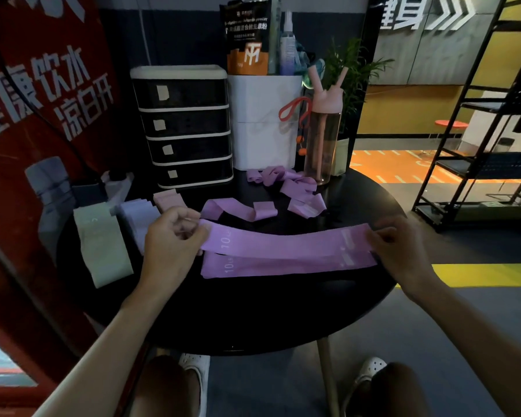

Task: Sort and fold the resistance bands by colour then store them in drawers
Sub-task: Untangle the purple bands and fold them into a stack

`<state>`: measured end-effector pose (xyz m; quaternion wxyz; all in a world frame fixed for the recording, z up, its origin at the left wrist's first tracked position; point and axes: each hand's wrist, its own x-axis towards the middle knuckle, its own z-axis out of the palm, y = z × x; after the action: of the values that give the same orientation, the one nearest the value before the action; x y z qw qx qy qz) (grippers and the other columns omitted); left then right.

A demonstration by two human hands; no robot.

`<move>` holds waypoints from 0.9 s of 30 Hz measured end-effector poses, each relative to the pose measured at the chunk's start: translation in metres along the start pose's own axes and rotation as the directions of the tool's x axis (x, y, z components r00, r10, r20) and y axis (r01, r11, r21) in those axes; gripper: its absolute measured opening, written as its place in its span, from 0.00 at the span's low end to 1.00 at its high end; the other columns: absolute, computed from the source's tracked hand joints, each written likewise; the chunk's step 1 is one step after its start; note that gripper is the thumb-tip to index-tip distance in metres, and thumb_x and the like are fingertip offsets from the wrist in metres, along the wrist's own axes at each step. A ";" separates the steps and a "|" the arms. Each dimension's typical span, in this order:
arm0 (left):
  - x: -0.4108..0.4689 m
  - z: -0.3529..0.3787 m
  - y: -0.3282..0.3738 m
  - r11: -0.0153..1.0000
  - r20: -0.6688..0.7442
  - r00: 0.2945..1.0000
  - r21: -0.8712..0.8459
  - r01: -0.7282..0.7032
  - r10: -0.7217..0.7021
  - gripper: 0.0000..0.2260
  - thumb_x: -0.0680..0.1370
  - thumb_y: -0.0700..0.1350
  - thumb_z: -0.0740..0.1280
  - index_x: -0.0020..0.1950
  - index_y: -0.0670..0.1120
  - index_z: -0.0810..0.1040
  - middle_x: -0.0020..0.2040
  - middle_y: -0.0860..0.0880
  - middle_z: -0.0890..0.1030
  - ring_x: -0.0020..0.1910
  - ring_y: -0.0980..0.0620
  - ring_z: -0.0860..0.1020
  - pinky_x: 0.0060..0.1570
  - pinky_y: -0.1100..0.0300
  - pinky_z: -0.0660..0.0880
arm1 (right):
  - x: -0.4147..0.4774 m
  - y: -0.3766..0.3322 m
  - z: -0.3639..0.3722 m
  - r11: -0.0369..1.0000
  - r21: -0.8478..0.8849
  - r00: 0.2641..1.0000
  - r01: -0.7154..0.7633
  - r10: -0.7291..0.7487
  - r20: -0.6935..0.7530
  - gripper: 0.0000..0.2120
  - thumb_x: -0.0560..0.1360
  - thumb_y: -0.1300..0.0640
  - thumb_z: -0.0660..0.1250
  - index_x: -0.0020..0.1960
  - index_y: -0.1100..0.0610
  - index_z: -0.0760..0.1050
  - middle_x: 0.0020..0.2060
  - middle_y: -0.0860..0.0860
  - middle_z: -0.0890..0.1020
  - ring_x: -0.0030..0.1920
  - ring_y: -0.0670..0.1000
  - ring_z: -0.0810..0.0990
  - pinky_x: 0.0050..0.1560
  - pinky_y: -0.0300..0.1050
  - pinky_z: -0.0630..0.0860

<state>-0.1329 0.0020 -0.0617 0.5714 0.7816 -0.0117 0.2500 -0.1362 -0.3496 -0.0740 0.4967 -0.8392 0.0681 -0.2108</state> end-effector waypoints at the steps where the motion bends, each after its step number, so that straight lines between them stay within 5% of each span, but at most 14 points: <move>1: -0.002 0.000 -0.004 1.000 0.011 1.000 0.026 -0.006 0.006 0.06 0.76 0.39 0.73 0.46 0.49 0.78 0.40 0.44 0.83 0.34 0.51 0.80 0.37 0.56 0.79 | -0.001 0.003 0.002 0.999 -0.020 0.999 0.033 -0.034 -0.020 0.06 0.77 0.63 0.68 0.46 0.53 0.74 0.40 0.53 0.81 0.40 0.51 0.81 0.39 0.48 0.78; 4: -0.011 0.002 -0.013 0.996 0.043 0.999 0.081 -0.026 0.022 0.08 0.76 0.38 0.73 0.45 0.50 0.78 0.38 0.47 0.81 0.36 0.57 0.78 0.41 0.60 0.78 | -0.007 0.013 0.008 0.994 -0.054 0.994 0.096 -0.099 -0.038 0.09 0.78 0.64 0.67 0.43 0.51 0.74 0.38 0.49 0.79 0.38 0.46 0.77 0.37 0.37 0.71; 10: -0.017 0.004 -0.021 0.993 0.088 0.996 0.107 -0.040 0.031 0.05 0.76 0.36 0.72 0.47 0.44 0.80 0.36 0.47 0.78 0.33 0.62 0.76 0.38 0.73 0.72 | -0.018 0.017 0.012 0.981 -0.139 0.985 0.135 -0.148 -0.087 0.04 0.78 0.63 0.65 0.47 0.56 0.75 0.38 0.47 0.78 0.39 0.43 0.76 0.36 0.35 0.68; 21: -0.021 0.004 -0.026 0.940 0.209 0.976 0.316 -0.130 0.064 0.05 0.76 0.38 0.72 0.46 0.47 0.80 0.37 0.49 0.76 0.32 0.59 0.72 0.34 0.74 0.68 | -0.018 0.018 0.013 0.969 -0.209 0.985 0.134 -0.154 -0.082 0.02 0.78 0.62 0.65 0.47 0.59 0.76 0.39 0.51 0.79 0.40 0.51 0.77 0.40 0.46 0.73; 25: -0.023 0.005 -0.028 0.900 0.268 0.958 0.386 -0.201 0.099 0.06 0.76 0.44 0.71 0.50 0.53 0.79 0.51 0.54 0.72 0.48 0.61 0.72 0.51 0.73 0.66 | -0.015 0.022 0.011 0.956 -0.259 0.985 0.141 -0.162 -0.065 0.02 0.77 0.62 0.67 0.47 0.57 0.75 0.48 0.54 0.76 0.47 0.56 0.76 0.45 0.47 0.72; 27: -0.024 0.005 -0.029 0.873 0.317 0.940 0.415 -0.258 0.128 0.11 0.74 0.55 0.68 0.54 0.54 0.80 0.57 0.57 0.70 0.59 0.60 0.68 0.61 0.63 0.63 | -0.014 0.022 0.010 0.908 -0.357 0.964 0.219 -0.257 -0.062 0.04 0.77 0.59 0.68 0.50 0.58 0.76 0.50 0.53 0.74 0.52 0.57 0.74 0.50 0.50 0.71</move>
<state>-0.1430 0.0011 -0.0983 0.3392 0.9145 -0.1129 0.1893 -0.1427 -0.3473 -0.1012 0.3070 -0.9030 0.0278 -0.2994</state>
